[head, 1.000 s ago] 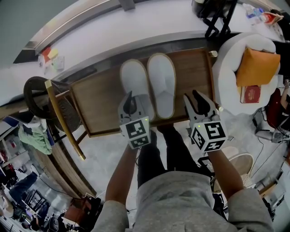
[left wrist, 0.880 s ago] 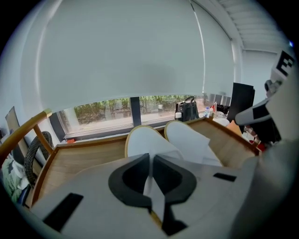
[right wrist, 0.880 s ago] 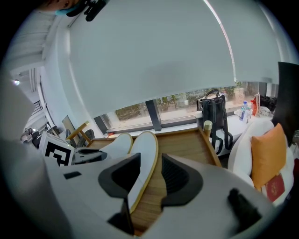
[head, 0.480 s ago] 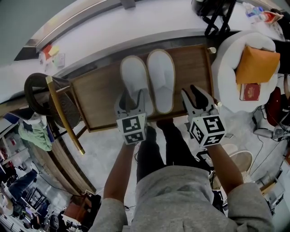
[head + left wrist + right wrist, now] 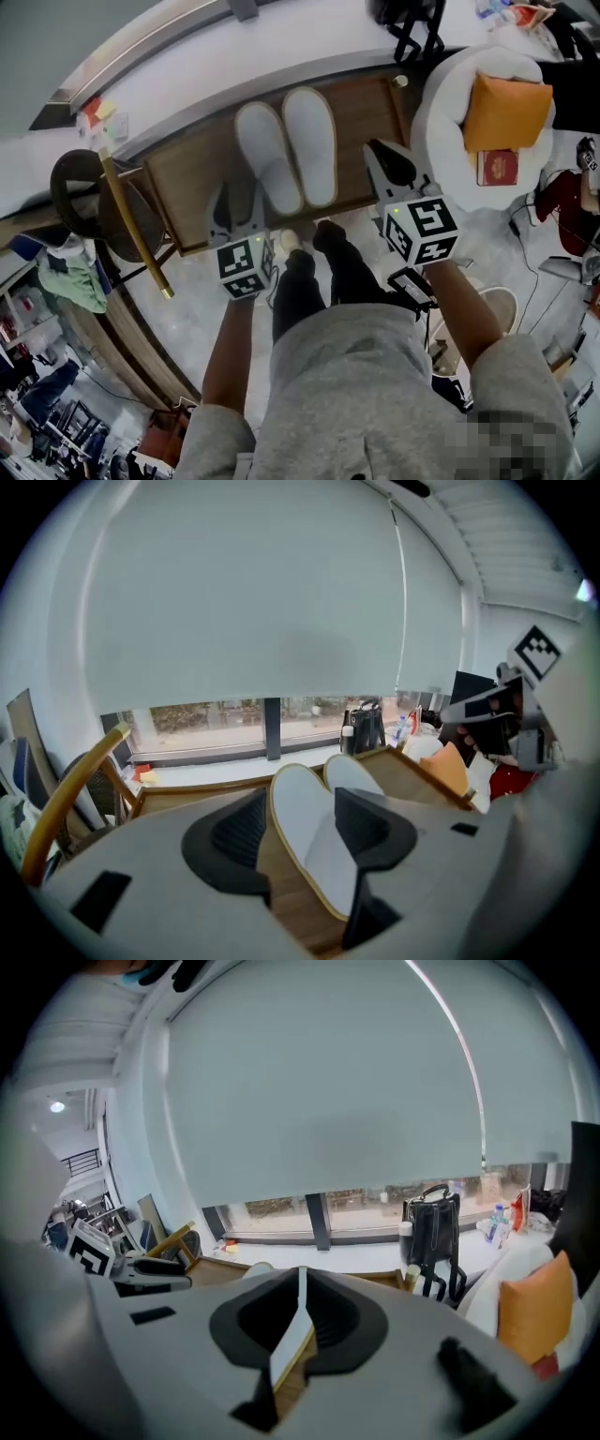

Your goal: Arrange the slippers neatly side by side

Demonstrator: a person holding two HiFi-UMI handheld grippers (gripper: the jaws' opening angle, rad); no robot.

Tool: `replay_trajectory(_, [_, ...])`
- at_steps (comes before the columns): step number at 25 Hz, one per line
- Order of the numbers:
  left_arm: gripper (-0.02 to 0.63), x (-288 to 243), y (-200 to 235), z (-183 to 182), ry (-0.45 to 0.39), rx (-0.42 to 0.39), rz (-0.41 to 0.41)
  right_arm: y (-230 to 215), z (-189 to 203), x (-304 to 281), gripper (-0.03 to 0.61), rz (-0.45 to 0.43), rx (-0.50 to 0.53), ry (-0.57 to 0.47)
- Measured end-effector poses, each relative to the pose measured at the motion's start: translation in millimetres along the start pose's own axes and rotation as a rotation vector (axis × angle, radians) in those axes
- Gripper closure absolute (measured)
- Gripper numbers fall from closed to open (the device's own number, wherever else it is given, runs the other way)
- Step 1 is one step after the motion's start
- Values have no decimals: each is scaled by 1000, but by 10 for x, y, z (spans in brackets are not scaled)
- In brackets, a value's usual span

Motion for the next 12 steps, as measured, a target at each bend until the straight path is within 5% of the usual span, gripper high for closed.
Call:
replay_trajectory(2, [401, 218, 18, -142, -26, -4, -14, -11, -149, 140, 543, -6, 23, -18])
replay_trajectory(6, [578, 669, 33, -458, -76, -24, -61, 8, -480, 493, 545, -9, 103, -63])
replay_trajectory(12, [588, 1322, -51, -866, -186, 61, -57, 86, -909, 1079, 545, 30, 200, -131])
Point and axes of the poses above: the fingertips, and each gripper's own axes: x backward along the fingers, y to its left, z out of its underside, the point moved 10 cm from there along x, backward along the fingers, and after that the axes turned 6 degrees about -y, right-handed, at the moved point
